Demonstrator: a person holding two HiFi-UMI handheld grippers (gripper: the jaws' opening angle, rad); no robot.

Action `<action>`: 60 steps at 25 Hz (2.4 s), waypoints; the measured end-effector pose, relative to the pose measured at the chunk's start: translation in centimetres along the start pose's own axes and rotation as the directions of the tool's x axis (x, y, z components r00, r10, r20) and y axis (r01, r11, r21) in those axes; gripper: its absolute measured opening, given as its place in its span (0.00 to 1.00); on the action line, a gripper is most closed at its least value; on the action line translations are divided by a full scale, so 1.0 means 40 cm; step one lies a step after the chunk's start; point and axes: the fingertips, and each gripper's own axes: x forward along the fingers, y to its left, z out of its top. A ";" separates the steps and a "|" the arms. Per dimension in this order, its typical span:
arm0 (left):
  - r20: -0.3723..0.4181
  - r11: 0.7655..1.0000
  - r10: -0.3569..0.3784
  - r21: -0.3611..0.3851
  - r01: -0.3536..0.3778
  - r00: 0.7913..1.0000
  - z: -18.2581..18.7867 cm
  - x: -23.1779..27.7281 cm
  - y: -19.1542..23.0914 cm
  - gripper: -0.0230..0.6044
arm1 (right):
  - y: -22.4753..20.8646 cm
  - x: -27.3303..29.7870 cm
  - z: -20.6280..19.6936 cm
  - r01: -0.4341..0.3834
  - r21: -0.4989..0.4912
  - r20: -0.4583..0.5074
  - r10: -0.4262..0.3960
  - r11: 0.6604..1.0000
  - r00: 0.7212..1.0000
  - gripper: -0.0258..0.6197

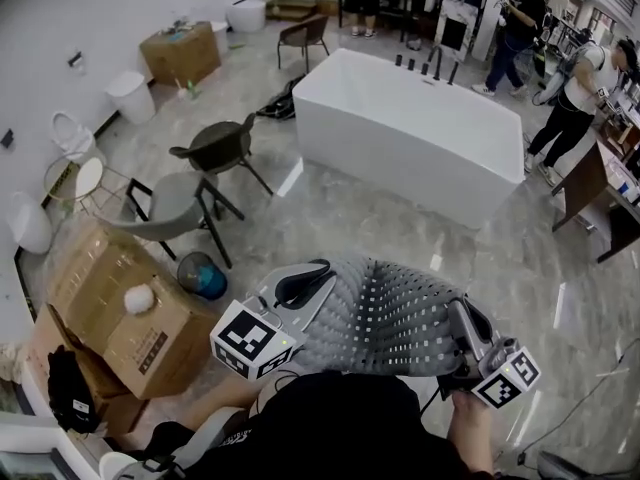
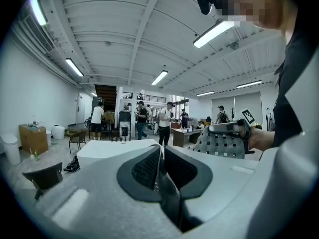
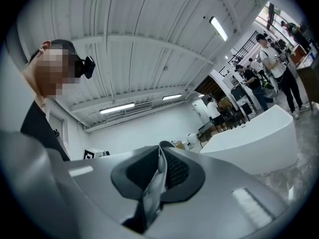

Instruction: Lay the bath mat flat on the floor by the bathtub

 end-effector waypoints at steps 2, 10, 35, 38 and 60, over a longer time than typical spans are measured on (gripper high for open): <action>-0.012 1.000 0.003 0.000 -0.003 1.000 -0.006 0.028 0.019 0.09 | -0.028 0.021 -0.005 -0.005 0.013 -0.007 0.005 1.000 1.000 0.07; -0.030 0.999 0.034 -0.009 -0.034 0.999 0.018 0.196 0.111 0.09 | -0.201 0.110 0.039 -0.018 0.049 -0.015 0.019 0.999 1.000 0.07; -0.022 0.999 -0.032 -0.031 0.031 0.999 0.162 0.806 0.179 0.08 | -0.714 0.192 0.317 -0.032 0.077 0.053 0.028 0.997 0.998 0.07; -0.033 0.998 -0.046 -0.041 0.045 0.998 0.151 0.861 0.204 0.08 | -0.769 0.204 0.315 -0.005 0.093 0.049 0.000 0.996 0.999 0.07; -0.134 0.981 -0.192 -0.011 0.192 0.972 0.129 1.184 0.614 0.08 | -1.075 0.565 0.315 0.163 0.151 0.000 -0.165 0.975 0.986 0.07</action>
